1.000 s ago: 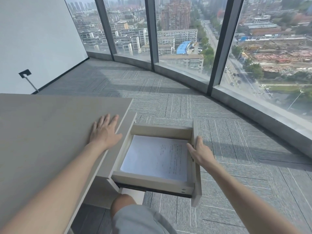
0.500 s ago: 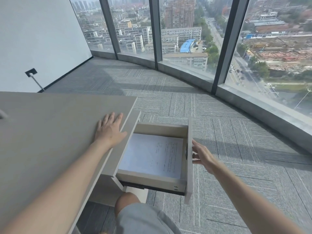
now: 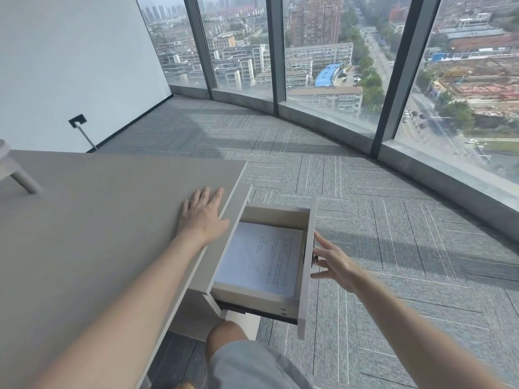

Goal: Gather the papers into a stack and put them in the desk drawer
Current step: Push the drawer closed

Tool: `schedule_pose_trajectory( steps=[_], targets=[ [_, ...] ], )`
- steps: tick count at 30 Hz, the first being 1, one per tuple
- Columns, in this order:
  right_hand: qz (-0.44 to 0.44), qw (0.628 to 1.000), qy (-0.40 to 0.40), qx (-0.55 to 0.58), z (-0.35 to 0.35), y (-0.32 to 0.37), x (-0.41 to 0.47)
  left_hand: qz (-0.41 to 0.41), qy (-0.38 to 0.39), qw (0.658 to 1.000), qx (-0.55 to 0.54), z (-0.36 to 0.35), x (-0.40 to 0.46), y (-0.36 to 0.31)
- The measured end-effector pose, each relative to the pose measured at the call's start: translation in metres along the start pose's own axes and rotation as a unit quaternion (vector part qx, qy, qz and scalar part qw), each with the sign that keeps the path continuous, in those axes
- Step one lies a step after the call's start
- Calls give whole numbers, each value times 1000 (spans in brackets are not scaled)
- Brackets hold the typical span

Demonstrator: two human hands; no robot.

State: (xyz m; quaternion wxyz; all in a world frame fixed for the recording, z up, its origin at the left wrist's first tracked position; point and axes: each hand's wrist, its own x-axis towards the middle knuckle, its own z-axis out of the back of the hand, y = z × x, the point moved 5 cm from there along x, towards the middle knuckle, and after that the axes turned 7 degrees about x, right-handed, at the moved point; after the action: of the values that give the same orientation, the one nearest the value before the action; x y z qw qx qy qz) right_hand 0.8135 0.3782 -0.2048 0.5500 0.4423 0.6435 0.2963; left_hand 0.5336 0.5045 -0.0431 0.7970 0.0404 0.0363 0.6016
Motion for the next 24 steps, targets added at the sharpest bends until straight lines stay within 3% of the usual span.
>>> schedule_pose_trajectory(
  steps=[24],
  targets=[
    [-8, 997, 56, 52, -81, -4, 50, -7, -9, 1000, -14, -1, 0, 2]
  ],
)
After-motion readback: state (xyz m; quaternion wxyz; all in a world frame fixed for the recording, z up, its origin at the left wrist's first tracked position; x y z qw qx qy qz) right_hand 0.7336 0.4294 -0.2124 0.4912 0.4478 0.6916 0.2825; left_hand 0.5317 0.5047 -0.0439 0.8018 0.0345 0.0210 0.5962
